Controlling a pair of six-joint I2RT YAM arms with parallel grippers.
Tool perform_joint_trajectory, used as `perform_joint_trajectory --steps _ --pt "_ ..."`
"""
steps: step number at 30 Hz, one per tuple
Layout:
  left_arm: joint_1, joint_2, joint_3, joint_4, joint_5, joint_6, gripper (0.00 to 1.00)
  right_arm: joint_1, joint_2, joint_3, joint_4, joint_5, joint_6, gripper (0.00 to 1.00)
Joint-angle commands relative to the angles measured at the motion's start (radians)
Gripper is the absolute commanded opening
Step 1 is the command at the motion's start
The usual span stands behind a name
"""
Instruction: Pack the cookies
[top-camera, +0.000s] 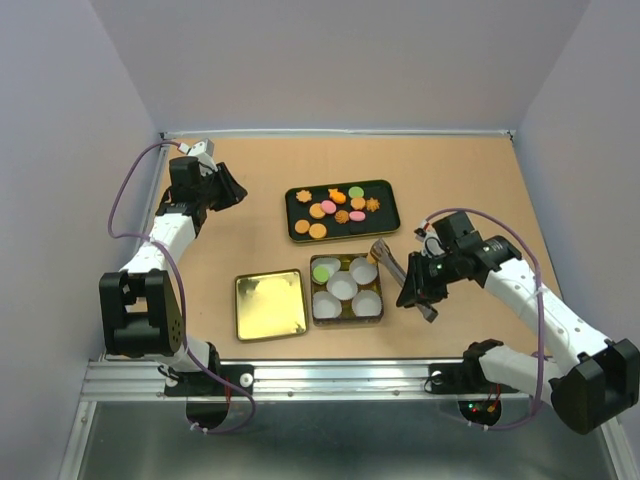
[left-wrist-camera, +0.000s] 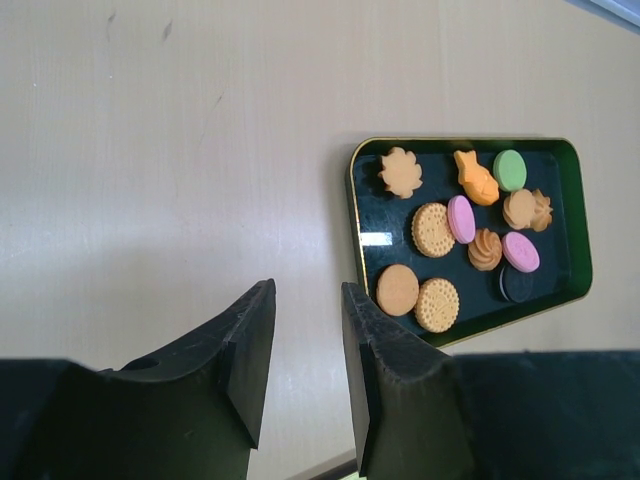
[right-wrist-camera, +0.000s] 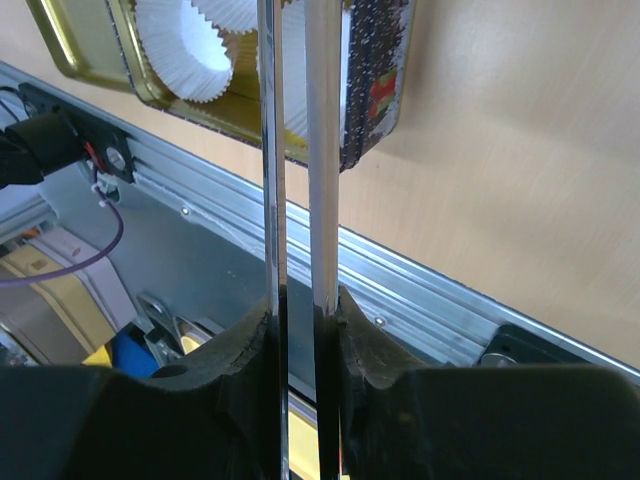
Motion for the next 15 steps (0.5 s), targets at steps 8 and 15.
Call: perform_joint_trajectory --steps 8,15 --pt "0.005 -0.022 -0.006 0.031 0.006 0.008 0.43 0.092 -0.023 -0.044 0.058 -0.057 0.045 0.19" --pt "0.005 -0.026 -0.009 0.031 0.004 0.010 0.43 0.113 0.002 -0.073 0.087 -0.018 0.036 0.30"
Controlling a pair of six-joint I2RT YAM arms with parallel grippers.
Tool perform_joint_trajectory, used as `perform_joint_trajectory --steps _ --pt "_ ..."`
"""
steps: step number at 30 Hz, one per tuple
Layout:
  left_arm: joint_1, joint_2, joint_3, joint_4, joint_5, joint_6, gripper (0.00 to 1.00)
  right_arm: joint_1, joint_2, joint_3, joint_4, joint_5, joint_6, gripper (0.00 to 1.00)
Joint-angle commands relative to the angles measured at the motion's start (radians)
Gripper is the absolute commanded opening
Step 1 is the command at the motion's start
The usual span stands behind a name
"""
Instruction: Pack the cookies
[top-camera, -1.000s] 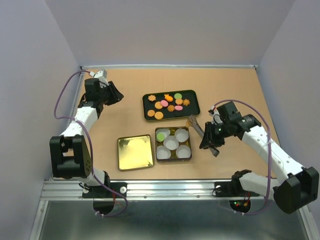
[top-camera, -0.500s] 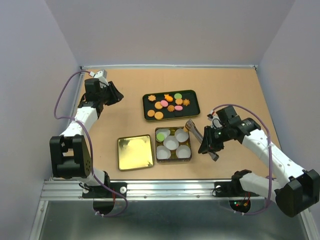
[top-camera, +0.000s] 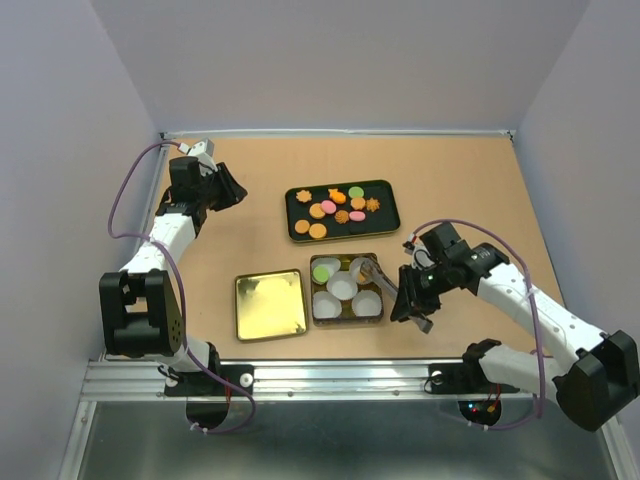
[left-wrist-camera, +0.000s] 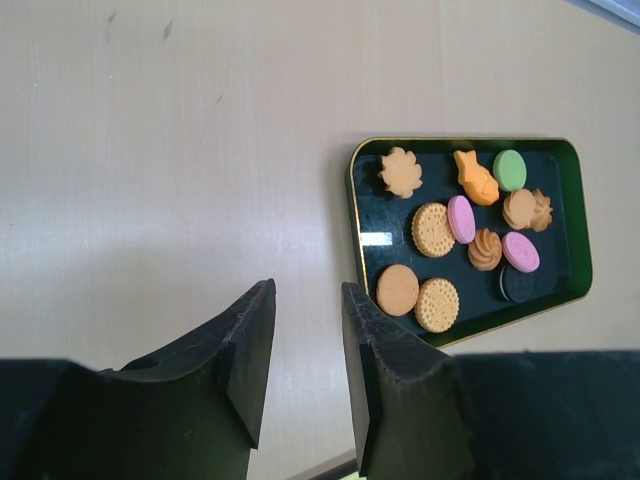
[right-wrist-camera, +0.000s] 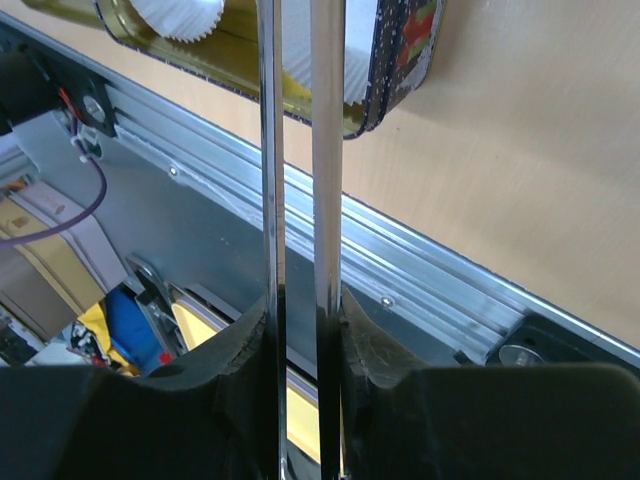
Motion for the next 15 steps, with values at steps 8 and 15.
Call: perform_joint_trajectory --steps 8,15 --pt "0.005 -0.031 -0.013 0.031 0.003 0.011 0.43 0.008 0.042 0.083 0.025 0.082 -0.056 0.46" --pt "0.003 -0.029 -0.013 0.031 0.006 0.011 0.43 0.008 0.091 0.279 -0.067 0.183 -0.101 0.47"
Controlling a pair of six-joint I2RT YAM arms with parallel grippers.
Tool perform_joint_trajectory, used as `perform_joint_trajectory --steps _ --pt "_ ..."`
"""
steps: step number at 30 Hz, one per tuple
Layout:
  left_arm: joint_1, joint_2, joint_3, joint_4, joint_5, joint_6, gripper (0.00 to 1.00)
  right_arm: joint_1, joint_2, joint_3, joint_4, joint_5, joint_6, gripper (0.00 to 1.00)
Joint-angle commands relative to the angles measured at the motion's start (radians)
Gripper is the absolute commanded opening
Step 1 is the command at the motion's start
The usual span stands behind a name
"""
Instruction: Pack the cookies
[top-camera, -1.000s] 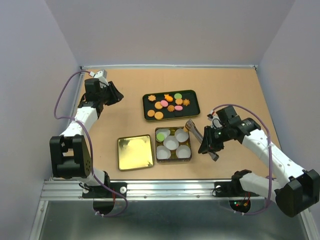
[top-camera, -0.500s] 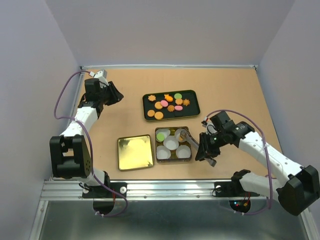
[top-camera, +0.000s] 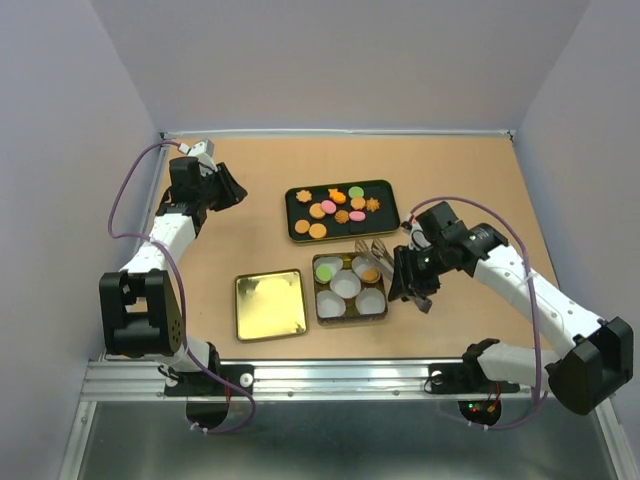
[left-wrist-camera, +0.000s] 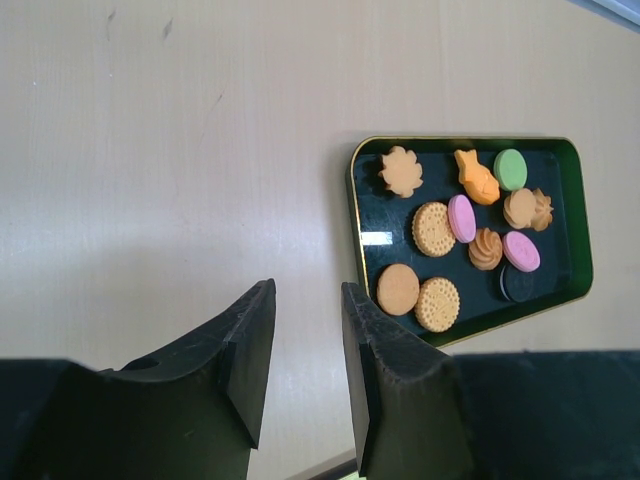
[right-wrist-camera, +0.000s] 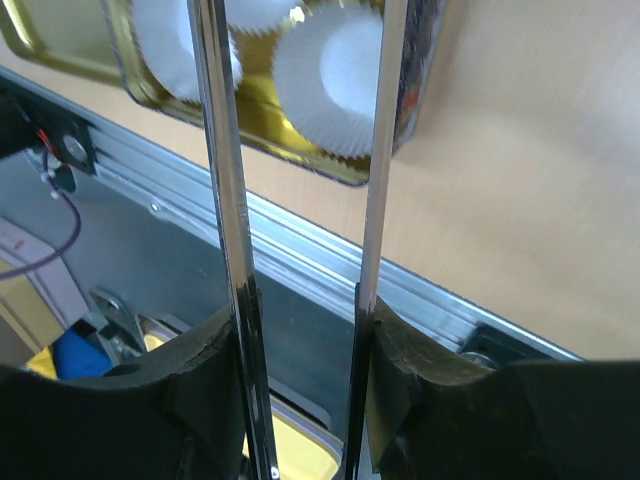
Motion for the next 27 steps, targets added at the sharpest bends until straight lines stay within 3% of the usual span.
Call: perform_joint_trajectory --steps 1,9,14,27 --pt "0.003 -0.028 -0.012 0.031 0.004 0.011 0.43 0.009 0.018 0.185 -0.028 0.078 -0.035 0.47" --pt "0.003 -0.031 -0.010 0.030 0.006 0.011 0.43 0.008 0.151 0.463 -0.040 0.135 -0.054 0.47" --pt "0.003 -0.032 -0.010 0.030 0.006 0.012 0.43 0.006 0.314 0.543 -0.028 0.239 -0.077 0.47" --pt "0.003 -0.034 -0.010 0.028 0.006 0.015 0.43 -0.014 0.622 0.679 0.015 0.333 -0.123 0.50"
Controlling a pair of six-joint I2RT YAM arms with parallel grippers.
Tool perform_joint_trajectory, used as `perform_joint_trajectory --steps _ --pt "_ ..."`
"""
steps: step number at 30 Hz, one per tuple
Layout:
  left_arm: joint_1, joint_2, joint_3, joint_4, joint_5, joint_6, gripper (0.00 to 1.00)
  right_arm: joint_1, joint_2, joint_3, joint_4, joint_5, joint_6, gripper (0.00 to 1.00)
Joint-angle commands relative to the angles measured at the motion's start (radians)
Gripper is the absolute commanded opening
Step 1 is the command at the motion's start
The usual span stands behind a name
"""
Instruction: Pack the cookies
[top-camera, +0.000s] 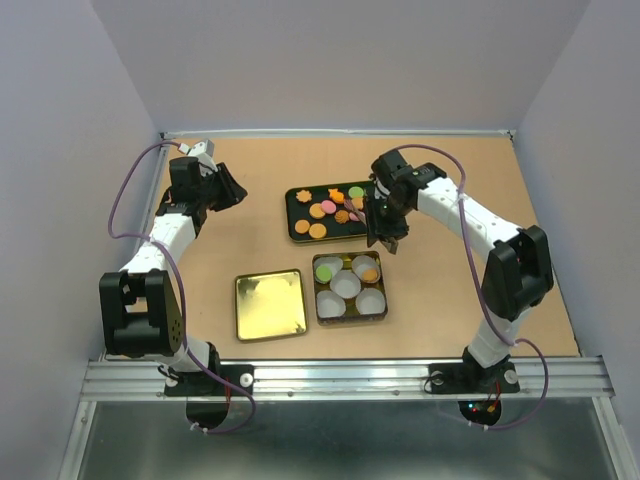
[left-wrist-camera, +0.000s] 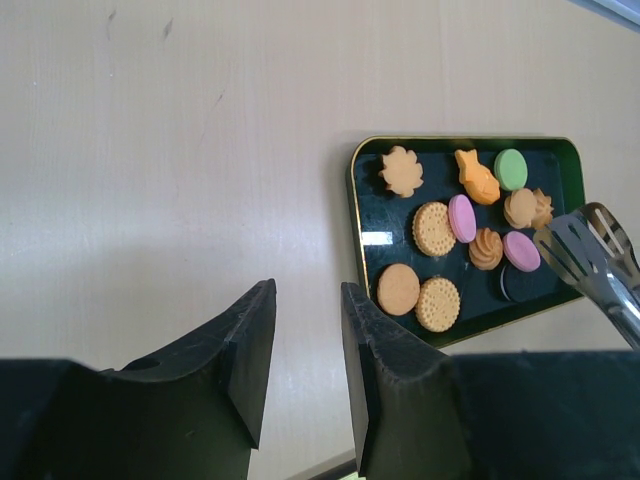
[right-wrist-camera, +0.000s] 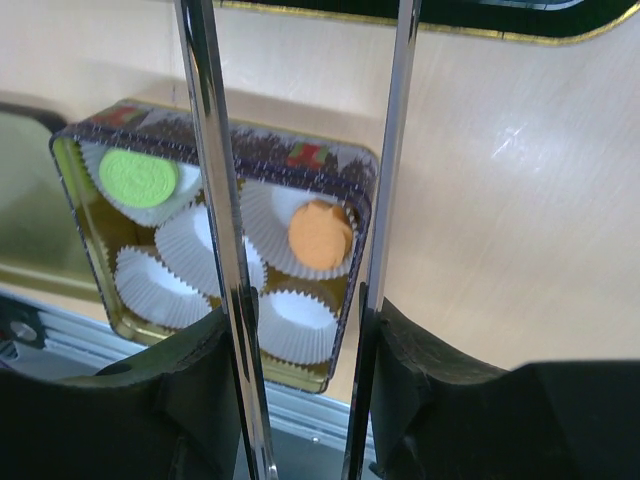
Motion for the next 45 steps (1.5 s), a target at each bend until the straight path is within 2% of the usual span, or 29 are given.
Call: perform_joint_trajectory --steps 1,10,16,23,32,40,45 --pt "0.005 -0.035 -0.010 0.028 0.006 0.014 0.43 -0.010 0.039 0.095 0.046 0.052 -0.028 0.50" --pt "0.003 -0.032 -0.014 0.025 -0.009 0.017 0.43 -0.021 0.140 0.145 0.049 0.126 -0.050 0.50" --pt "0.003 -0.031 -0.010 0.016 -0.029 0.026 0.43 -0.022 0.203 0.165 0.055 0.061 -0.054 0.50" --pt "0.002 -0.026 -0.008 0.015 -0.030 0.025 0.43 -0.024 0.202 0.144 0.057 0.075 -0.051 0.49" --pt "-0.009 -0.031 -0.004 0.010 -0.041 0.028 0.43 -0.024 0.115 0.110 0.055 0.055 -0.044 0.41" --pt "-0.010 -0.051 -0.005 0.018 -0.064 0.041 0.43 -0.024 -0.006 0.135 0.049 -0.025 -0.028 0.38" --pt "-0.010 -0.063 -0.010 0.028 -0.079 0.048 0.43 -0.021 -0.135 0.009 0.061 -0.120 -0.022 0.39"
